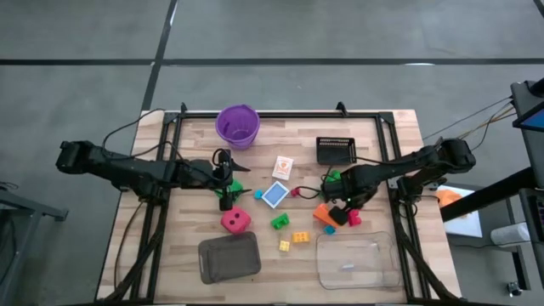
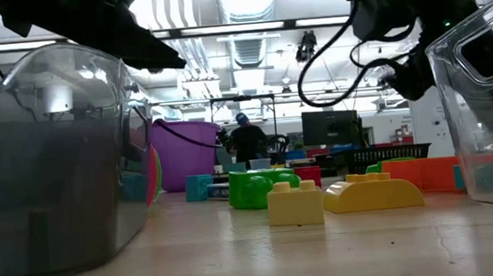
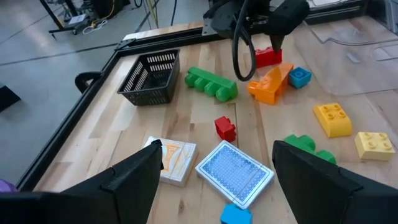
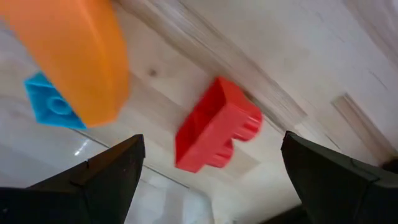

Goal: Pick & Place Toys
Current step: Put the large red game piece into the transparent bin

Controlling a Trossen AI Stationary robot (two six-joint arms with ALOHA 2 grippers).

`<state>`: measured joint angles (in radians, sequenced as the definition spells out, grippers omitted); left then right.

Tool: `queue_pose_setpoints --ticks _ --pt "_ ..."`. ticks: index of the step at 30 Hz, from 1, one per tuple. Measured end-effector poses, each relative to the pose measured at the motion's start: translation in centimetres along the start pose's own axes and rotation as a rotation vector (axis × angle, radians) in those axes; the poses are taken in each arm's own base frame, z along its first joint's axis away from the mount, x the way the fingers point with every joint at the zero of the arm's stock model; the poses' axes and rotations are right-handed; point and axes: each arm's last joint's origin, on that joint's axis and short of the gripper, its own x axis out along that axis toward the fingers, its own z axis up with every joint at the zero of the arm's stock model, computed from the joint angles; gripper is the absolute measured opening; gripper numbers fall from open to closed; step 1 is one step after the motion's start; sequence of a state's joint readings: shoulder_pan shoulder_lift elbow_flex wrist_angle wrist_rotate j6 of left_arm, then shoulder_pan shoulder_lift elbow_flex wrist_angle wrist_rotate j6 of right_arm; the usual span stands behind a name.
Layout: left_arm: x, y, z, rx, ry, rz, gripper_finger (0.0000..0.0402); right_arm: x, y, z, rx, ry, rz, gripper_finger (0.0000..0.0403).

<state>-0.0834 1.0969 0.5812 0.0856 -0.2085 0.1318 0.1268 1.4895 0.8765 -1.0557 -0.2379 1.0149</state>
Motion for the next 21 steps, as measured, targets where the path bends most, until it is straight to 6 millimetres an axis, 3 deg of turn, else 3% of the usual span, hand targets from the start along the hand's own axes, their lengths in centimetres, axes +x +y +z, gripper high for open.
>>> queue_pose_setpoints --ticks 13,21 --pt "0.0 0.0 0.0 0.01 0.002 0.0 0.0303 2.8 0.1 0.7 -0.032 0.074 -0.051 0.0367" --pt "0.0 0.0 0.0 0.01 0.002 0.0 0.0303 4.8 0.6 1.6 -0.084 0.122 -0.084 0.0294"
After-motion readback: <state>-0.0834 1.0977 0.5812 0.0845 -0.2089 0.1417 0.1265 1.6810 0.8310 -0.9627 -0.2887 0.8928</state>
